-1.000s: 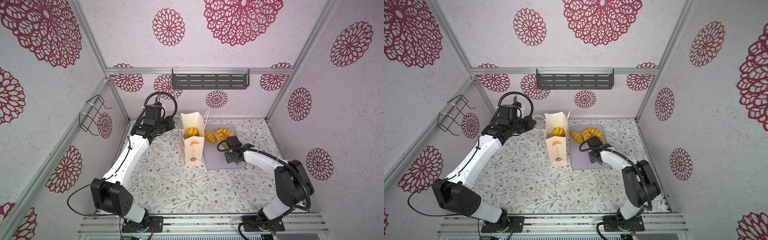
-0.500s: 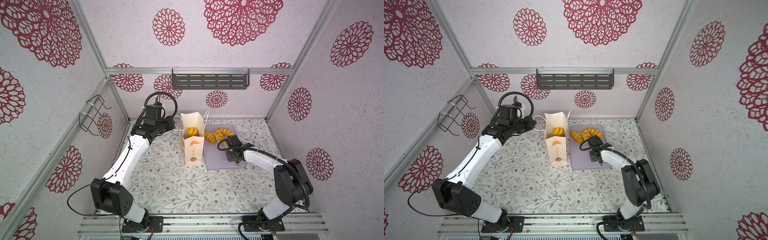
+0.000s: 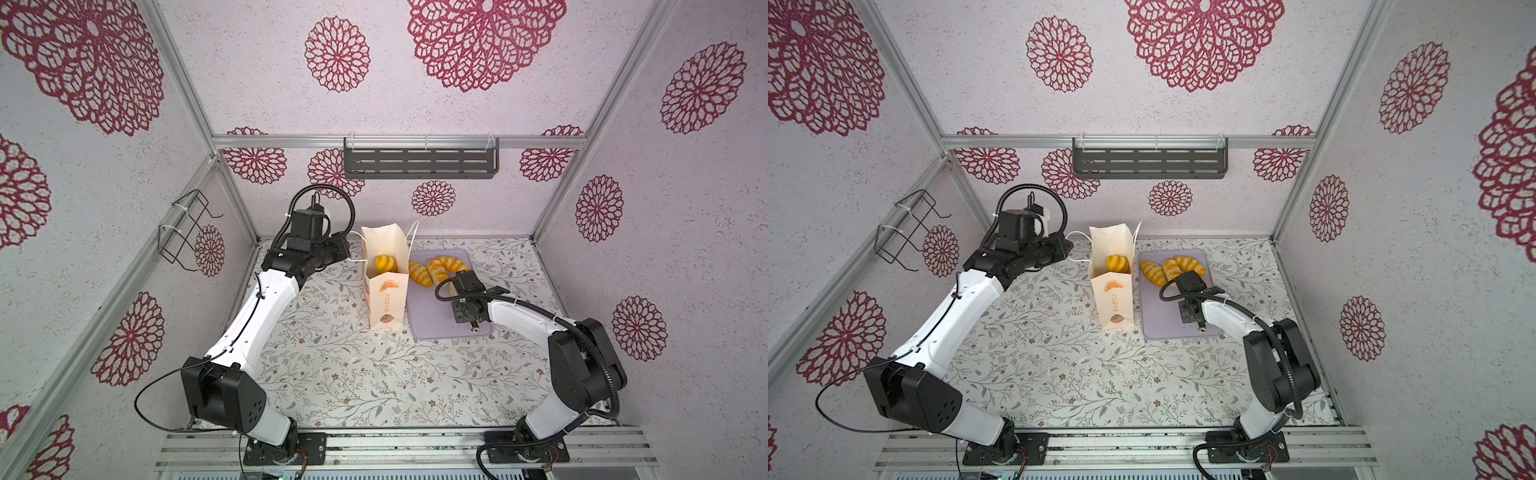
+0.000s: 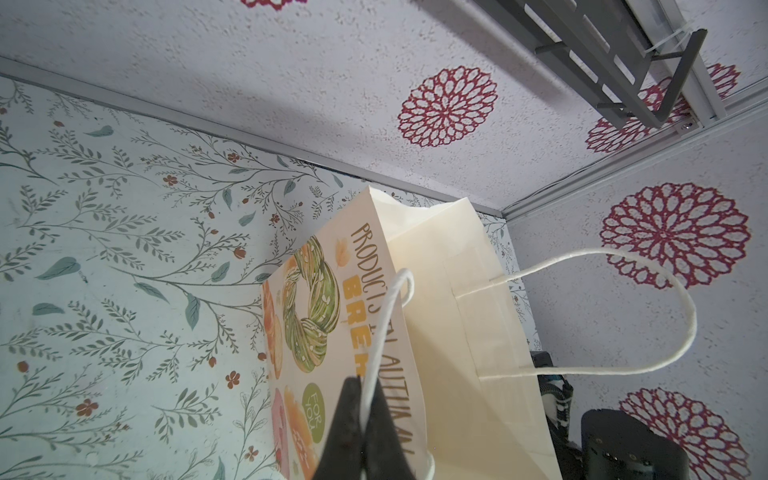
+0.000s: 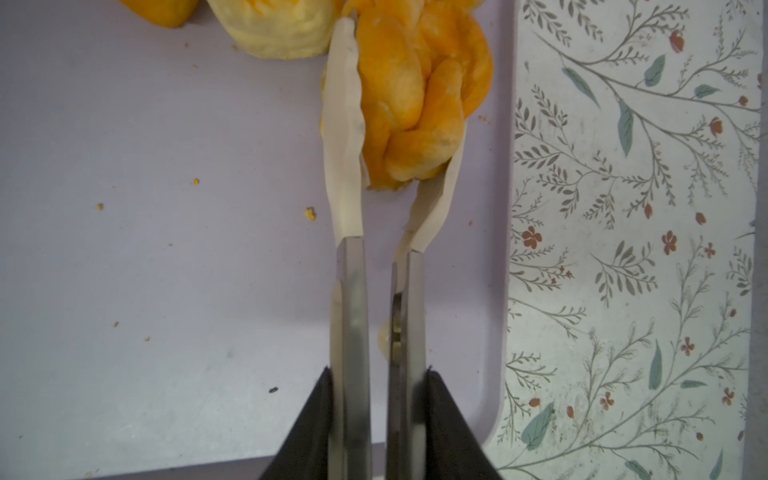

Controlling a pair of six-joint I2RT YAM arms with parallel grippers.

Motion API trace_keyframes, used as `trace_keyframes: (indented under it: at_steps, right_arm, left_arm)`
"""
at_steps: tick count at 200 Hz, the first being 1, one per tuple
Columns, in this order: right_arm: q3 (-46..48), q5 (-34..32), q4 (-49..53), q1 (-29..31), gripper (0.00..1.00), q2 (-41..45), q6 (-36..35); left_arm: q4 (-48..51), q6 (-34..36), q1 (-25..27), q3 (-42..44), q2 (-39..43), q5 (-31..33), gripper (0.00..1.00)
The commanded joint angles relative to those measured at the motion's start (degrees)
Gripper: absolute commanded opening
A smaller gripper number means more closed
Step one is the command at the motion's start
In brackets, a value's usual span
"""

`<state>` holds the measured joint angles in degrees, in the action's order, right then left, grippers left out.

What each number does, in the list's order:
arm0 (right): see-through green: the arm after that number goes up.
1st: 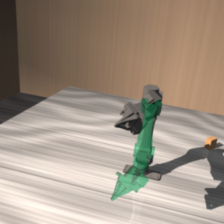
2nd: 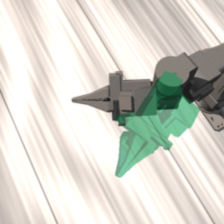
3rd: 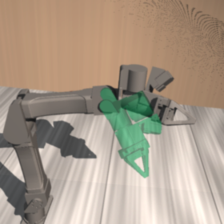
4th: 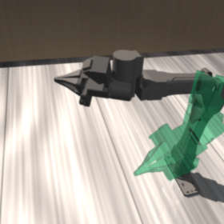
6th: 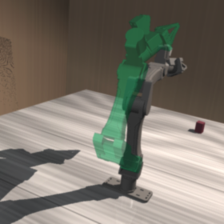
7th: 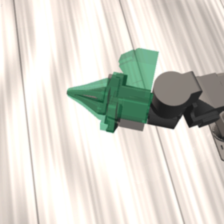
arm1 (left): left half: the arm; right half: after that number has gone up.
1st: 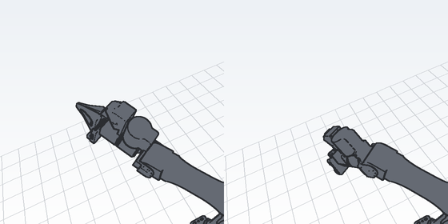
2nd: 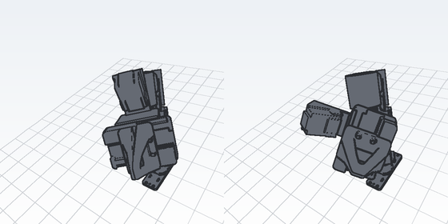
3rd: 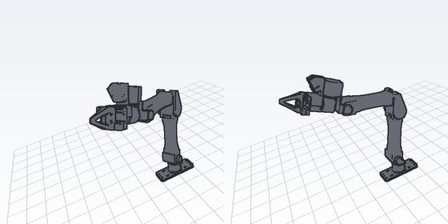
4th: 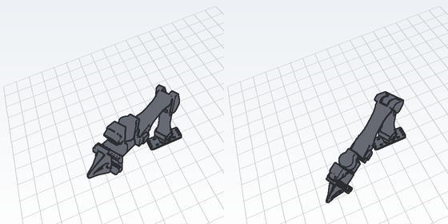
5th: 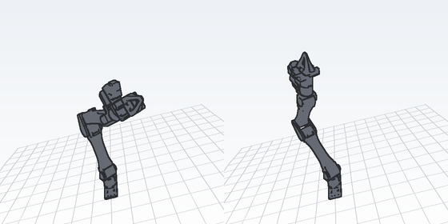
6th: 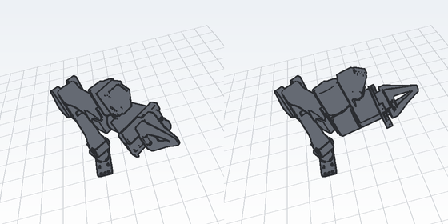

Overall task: Place the fake bread into the paper bag
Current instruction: 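Close the tongs on the round knotted bun with the right gripper, then lift the knotted bun with the tongs and carry it toward the bag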

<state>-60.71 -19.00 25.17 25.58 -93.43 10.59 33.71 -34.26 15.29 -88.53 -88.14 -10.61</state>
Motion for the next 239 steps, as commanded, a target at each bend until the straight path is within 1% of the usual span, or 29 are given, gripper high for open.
trace_keyframes:
  at_steps: [1, 11, 31, 97, 145, 239]
  right_arm:
    - [0.4, 1.5, -0.7, -0.3, 0.28, 3.8, 1.6]
    - [0.6, 1.8, -0.9, -0.2, 0.25, 4.3, 1.7]
    - [0.6, 2.1, -0.2, -0.2, 0.22, 5.1, 2.3]
    - [2.1, 3.0, 0.6, -0.2, 0.20, 9.3, 4.3]
    - [3.8, 4.0, 0.0, -0.2, 0.18, 14.5, 7.5]
    - [5.9, 4.8, -2.3, -0.2, 0.15, 23.2, 10.8]
  left_arm:
    - [-0.2, 0.7, 0.4, -0.6, -0.6, 0.1, 0.00]
    - [-0.3, 0.8, 0.4, -0.6, -0.5, 0.2, 0.00]
    - [-0.2, 0.8, 0.4, -0.4, -0.6, 0.5, 0.00]
    - [-0.2, 0.7, 0.4, -0.5, -0.5, 0.1, 0.00]
    - [-0.1, 1.0, 0.4, -0.7, -0.1, 0.4, 0.00]
    - [0.0, 1.4, 1.1, -0.6, -0.6, 1.0, 0.00]
